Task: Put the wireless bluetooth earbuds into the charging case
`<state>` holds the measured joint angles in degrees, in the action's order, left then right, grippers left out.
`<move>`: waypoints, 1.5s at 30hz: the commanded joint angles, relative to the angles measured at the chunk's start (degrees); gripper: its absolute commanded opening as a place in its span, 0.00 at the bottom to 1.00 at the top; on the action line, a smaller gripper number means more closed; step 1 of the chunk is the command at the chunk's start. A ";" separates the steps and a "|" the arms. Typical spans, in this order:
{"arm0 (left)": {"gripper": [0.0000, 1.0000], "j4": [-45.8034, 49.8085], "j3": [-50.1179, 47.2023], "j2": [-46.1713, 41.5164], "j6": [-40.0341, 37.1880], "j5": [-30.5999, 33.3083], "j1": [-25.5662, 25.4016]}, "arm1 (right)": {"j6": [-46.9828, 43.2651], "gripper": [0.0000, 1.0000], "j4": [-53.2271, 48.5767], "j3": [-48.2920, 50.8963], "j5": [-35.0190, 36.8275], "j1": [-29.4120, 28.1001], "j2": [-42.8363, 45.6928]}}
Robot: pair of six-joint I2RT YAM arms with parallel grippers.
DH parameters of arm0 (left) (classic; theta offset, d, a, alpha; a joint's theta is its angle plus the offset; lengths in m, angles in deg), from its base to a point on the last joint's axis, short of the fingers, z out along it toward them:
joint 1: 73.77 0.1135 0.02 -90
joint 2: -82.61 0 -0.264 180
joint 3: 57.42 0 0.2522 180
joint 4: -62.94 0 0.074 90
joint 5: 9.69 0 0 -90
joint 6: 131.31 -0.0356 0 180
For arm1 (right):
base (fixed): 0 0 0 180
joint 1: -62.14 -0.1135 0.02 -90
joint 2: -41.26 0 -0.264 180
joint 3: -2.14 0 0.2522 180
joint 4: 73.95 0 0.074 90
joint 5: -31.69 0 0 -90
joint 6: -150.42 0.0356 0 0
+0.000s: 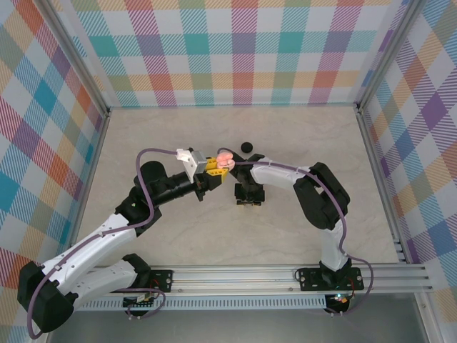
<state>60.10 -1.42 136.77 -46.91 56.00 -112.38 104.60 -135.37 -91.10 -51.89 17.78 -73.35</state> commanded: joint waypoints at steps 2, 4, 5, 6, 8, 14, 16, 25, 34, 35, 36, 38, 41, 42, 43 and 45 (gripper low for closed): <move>0.07 -2.12 -0.07 -0.27 0.40 -0.12 -0.76 | -0.02 0.39 -0.85 -1.54 0.88 0.40 -0.86; 0.07 -2.12 -0.09 -0.19 0.42 -0.23 -0.74 | -0.23 0.37 -0.64 -1.66 0.92 0.48 -0.88; 0.07 -2.12 0.01 -0.26 0.35 -0.12 -0.75 | -0.28 0.36 -0.52 -1.72 0.90 0.50 -0.91; 0.07 -2.13 -0.01 -0.19 0.40 -0.12 -0.76 | -0.33 0.36 -0.54 -1.81 0.88 0.51 -0.92; 0.07 -2.12 0.10 -0.12 0.42 -0.20 -0.76 | -0.41 0.35 -0.65 -1.91 1.06 0.50 -0.88; 0.07 -2.12 0.19 -0.18 0.40 -0.22 -0.76 | -0.57 0.35 -0.95 -2.35 1.84 0.59 -0.96; 0.07 -2.12 0.18 -0.16 0.42 -0.29 -0.75 | -0.66 0.35 -0.94 -2.43 1.93 0.59 -1.14; 0.07 -2.05 0.18 -0.18 0.42 -0.20 -0.76 | -0.86 0.35 -1.38 -2.54 1.49 0.59 -2.02; 0.06 -2.30 -0.05 0.14 0.58 -0.03 -0.76 | -0.84 0.30 -1.47 -1.74 0.62 0.59 -2.55; 0.06 -2.32 -0.10 0.15 0.60 0.00 -0.76 | -0.89 0.29 -1.39 -1.72 0.59 0.59 -2.64; 0.06 -2.30 -0.21 0.09 0.65 0.06 -0.74 | -0.94 0.28 -1.47 -1.73 0.53 0.57 -2.64; 0.06 -2.43 -0.25 0.18 0.68 0.06 -0.76 | -1.11 0.26 -1.38 -1.76 0.58 0.59 -2.55; 0.06 -2.47 -0.23 0.20 0.68 0.23 -0.76 | -1.77 0.24 -1.08 -1.69 0.72 0.59 -2.13; 0.06 -2.47 -0.25 0.19 0.68 0.19 -0.76 | -2.03 0.23 -0.89 -1.65 0.73 0.59 -1.96; 0.06 -2.47 -0.36 0.18 0.68 0.32 -0.76 | -2.40 0.23 -0.73 -1.64 0.64 0.59 -1.81; 0.06 -2.47 -0.31 0.17 0.68 0.41 -0.76 | -2.86 0.23 -0.68 -1.68 0.73 0.59 -1.68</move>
<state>60.07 -1.42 136.98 -46.85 56.00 -112.38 103.10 -135.15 -92.74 -51.26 17.98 -74.42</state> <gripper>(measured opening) 0.215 0.231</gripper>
